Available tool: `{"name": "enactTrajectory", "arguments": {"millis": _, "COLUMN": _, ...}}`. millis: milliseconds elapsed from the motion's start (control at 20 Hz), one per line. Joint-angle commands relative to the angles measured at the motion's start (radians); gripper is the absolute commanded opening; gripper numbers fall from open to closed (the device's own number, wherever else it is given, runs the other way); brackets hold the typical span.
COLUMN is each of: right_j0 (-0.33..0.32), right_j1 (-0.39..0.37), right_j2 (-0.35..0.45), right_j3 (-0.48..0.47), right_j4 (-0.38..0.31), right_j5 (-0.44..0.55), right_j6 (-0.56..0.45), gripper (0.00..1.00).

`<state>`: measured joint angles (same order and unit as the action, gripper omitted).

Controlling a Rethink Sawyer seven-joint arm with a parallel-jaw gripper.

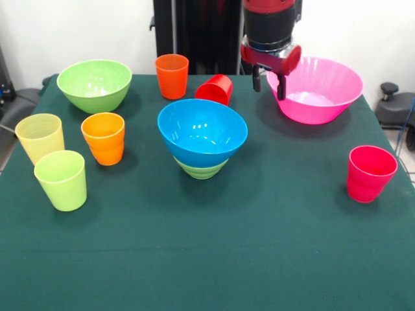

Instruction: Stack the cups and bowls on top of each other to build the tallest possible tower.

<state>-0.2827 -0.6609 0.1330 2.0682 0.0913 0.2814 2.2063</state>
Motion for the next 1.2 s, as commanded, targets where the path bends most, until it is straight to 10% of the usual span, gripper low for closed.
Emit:
{"name": "enactTrajectory", "arguments": {"millis": 50, "right_j0": 0.023, "right_j1": 0.065, "right_j2": 0.054, "right_j3": 0.007, "right_j4": -0.043, "right_j5": -0.109, "right_j6": 0.086, "gripper": 1.00}}
{"name": "enactTrajectory", "arguments": {"millis": 1200, "right_j0": 0.031, "right_j1": -0.050, "right_j2": 0.048, "right_j3": 0.138, "right_j4": -0.057, "right_j5": -0.117, "right_j6": 0.094, "gripper": 1.00}}
